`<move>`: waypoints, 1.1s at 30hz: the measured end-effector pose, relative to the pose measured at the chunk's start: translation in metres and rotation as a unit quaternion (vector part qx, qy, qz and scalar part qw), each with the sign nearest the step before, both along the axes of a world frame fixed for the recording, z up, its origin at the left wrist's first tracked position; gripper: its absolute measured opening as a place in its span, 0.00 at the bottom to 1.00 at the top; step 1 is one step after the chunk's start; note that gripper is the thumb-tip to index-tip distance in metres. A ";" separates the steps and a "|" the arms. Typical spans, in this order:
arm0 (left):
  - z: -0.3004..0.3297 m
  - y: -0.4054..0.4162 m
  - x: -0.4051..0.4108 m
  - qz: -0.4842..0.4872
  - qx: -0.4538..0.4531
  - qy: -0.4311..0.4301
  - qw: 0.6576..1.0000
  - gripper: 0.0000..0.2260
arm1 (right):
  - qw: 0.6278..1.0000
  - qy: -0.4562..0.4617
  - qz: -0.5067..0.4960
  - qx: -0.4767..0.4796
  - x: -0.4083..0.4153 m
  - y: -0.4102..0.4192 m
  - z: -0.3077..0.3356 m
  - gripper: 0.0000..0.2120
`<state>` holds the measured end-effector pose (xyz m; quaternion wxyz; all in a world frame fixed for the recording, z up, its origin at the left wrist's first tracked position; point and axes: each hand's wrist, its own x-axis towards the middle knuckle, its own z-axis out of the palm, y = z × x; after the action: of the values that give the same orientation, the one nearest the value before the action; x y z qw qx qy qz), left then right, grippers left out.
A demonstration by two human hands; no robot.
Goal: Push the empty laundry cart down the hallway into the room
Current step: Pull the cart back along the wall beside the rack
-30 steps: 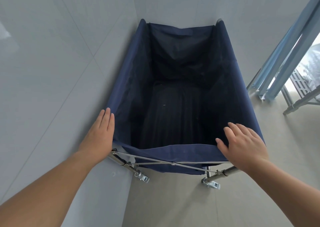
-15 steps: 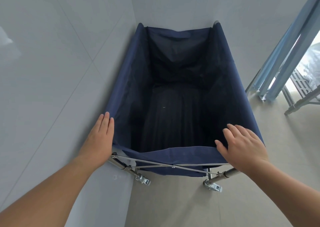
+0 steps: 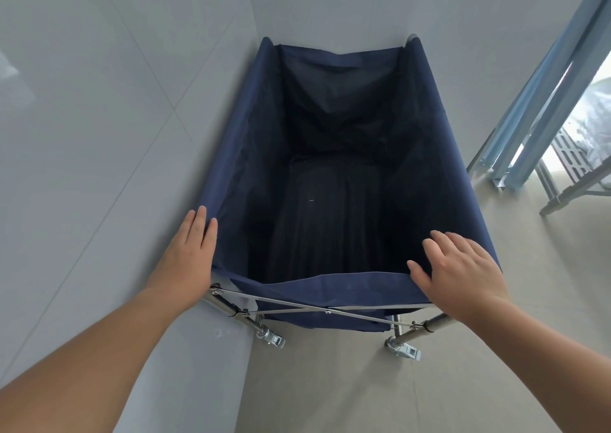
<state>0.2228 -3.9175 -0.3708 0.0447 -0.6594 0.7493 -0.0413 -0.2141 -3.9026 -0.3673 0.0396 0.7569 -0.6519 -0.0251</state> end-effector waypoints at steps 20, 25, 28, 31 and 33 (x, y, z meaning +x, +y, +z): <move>0.010 0.007 -0.032 -0.020 0.085 -0.019 0.996 0.38 | 0.999 -0.020 0.037 0.019 -0.009 0.002 0.004 0.29; 0.005 0.006 -0.029 -0.011 0.095 -0.022 0.995 0.40 | 0.998 -0.005 0.041 0.038 -0.015 0.001 0.009 0.35; 0.006 0.003 -0.023 -0.042 0.093 -0.043 0.994 0.39 | 0.999 -0.009 0.034 0.033 -0.013 0.001 0.007 0.34; 0.012 -0.004 -0.015 -0.088 0.077 -0.048 0.992 0.38 | 0.999 -0.013 0.029 0.027 -0.012 0.000 0.003 0.33; 0.015 -0.010 -0.012 -0.107 0.070 -0.046 0.991 0.37 | 0.999 -0.009 0.028 0.025 -0.012 0.000 0.003 0.32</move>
<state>0.2105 -3.9280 -0.3553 0.1208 -0.5681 0.8137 -0.0234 -0.2263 -3.9029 -0.3645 0.0154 0.7755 -0.6302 -0.0335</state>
